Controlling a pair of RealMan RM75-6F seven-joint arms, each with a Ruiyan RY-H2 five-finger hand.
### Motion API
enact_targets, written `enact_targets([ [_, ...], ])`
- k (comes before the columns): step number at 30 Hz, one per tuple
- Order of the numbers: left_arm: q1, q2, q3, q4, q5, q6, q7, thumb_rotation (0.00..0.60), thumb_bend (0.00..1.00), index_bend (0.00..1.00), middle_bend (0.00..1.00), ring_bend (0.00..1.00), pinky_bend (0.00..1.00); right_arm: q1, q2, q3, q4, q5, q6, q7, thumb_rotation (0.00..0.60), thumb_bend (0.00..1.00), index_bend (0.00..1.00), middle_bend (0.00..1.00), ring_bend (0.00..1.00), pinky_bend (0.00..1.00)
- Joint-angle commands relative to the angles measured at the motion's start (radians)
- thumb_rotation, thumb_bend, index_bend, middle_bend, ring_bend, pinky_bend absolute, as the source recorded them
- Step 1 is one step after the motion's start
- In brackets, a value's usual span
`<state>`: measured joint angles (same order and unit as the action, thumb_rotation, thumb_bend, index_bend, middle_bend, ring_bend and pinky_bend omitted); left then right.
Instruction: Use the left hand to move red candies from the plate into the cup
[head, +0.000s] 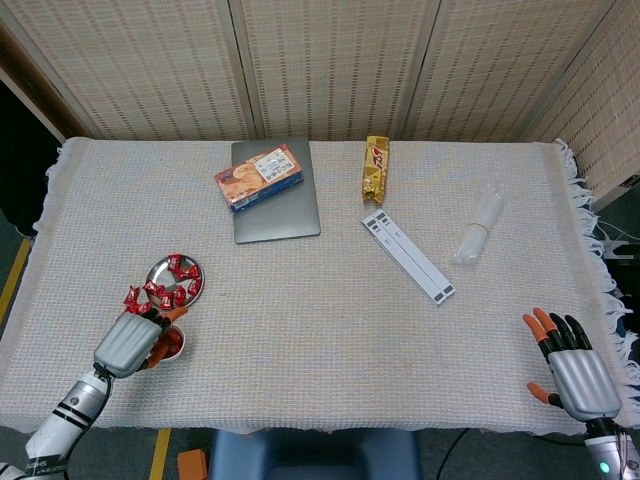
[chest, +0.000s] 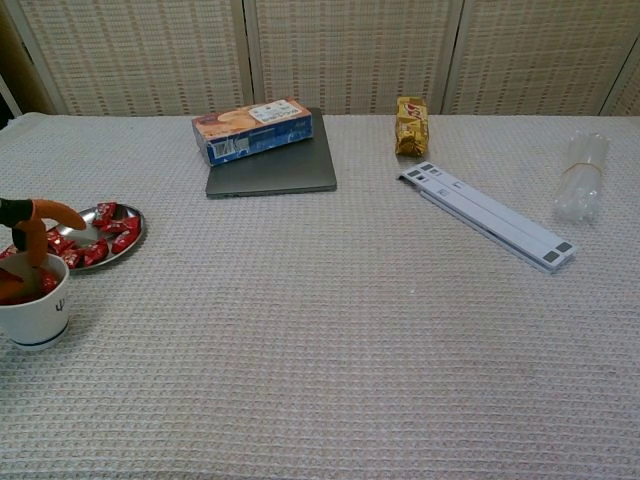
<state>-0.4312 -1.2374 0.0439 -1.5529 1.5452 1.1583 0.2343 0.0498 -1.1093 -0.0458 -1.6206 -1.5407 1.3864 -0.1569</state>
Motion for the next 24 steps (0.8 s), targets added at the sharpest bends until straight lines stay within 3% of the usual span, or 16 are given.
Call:
enact_targets([
  [1, -0.001, -0.003, -0.005, 0.009, 0.001, 0.002, -0.014, 0.600, 0.37, 0.14, 0.23, 0.33, 0.99, 0.000, 0.000, 0.001, 0.000, 0.001, 0.000, -0.001, 0.600, 0.06, 0.00, 0.00, 0.00, 0.00],
  [7, 0.005, 0.003, -0.005, 0.018, 0.023, 0.025, -0.067, 0.600, 0.37, 0.14, 0.23, 0.33, 0.99, 0.001, -0.003, 0.002, 0.001, 0.004, -0.003, -0.006, 0.600, 0.06, 0.00, 0.00, 0.00, 0.00],
  [17, 0.030, 0.009, -0.008, 0.095, 0.052, 0.093, -0.283, 0.600, 0.37, 0.16, 0.25, 0.34, 0.99, 0.002, -0.007, 0.003, 0.000, 0.008, -0.006, -0.012, 0.600, 0.06, 0.00, 0.00, 0.00, 0.00],
  [21, 0.046, -0.017, -0.043, 0.165, 0.039, 0.155, -0.357, 0.600, 0.37, 0.18, 0.26, 0.34, 1.00, 0.002, -0.007, 0.002, 0.000, 0.007, -0.006, -0.014, 0.600, 0.06, 0.00, 0.00, 0.00, 0.00],
  [24, 0.043, -0.020, -0.060, 0.194, 0.009, 0.141, -0.366, 0.600, 0.37, 0.19, 0.26, 0.35, 1.00, 0.002, -0.007, 0.001, 0.000, 0.006, -0.007, -0.014, 0.600, 0.06, 0.00, 0.00, 0.00, 0.00],
])
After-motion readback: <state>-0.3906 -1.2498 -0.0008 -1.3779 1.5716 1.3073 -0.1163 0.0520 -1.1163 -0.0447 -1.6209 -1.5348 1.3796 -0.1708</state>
